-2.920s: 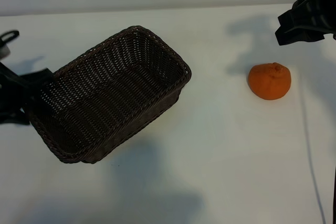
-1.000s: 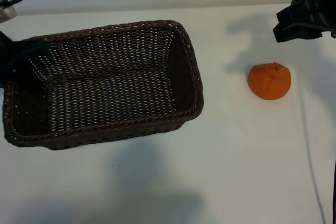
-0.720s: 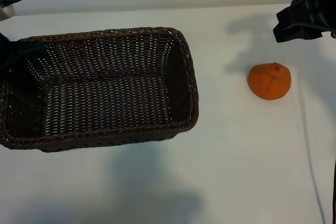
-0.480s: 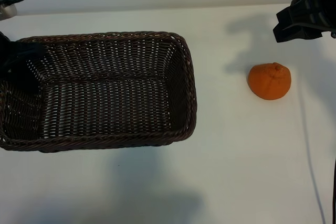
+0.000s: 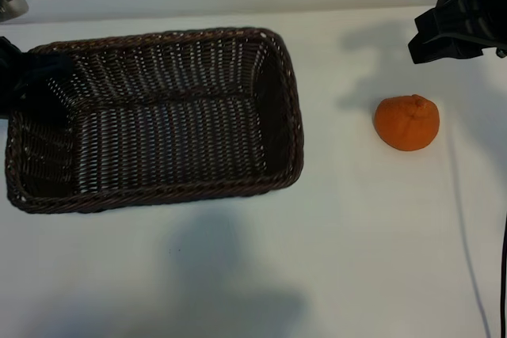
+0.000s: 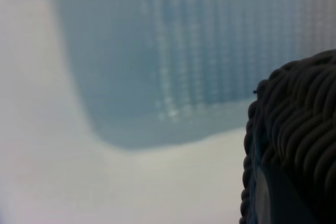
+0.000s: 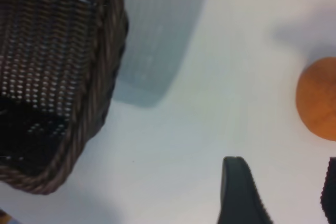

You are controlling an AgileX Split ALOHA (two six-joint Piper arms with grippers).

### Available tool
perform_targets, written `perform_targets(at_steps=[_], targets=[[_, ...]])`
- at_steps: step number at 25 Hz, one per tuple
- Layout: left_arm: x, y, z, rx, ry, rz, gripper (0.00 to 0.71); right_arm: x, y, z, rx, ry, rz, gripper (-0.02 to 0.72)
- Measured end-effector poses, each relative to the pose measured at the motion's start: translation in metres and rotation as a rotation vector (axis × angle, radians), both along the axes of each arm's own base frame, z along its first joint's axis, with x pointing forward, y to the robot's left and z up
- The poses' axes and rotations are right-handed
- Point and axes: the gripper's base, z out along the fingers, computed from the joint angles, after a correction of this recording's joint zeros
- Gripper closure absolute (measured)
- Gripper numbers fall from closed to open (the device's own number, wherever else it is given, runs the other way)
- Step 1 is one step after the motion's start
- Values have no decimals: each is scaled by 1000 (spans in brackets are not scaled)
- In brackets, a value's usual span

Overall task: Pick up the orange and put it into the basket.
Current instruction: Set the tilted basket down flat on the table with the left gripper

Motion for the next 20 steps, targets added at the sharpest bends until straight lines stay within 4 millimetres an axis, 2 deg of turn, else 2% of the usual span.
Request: perform_targets(at_steps=[6,10,20], targets=[[8,-5,-14,-71,30,6,550,0,0,0,1,2,1,312],[22,-10,-23,-87,32,-13,550,0,0,0,0,4,2,312],[70,-52,-16,-101,20,-103,550,-1,0,0,0,12,5,312]])
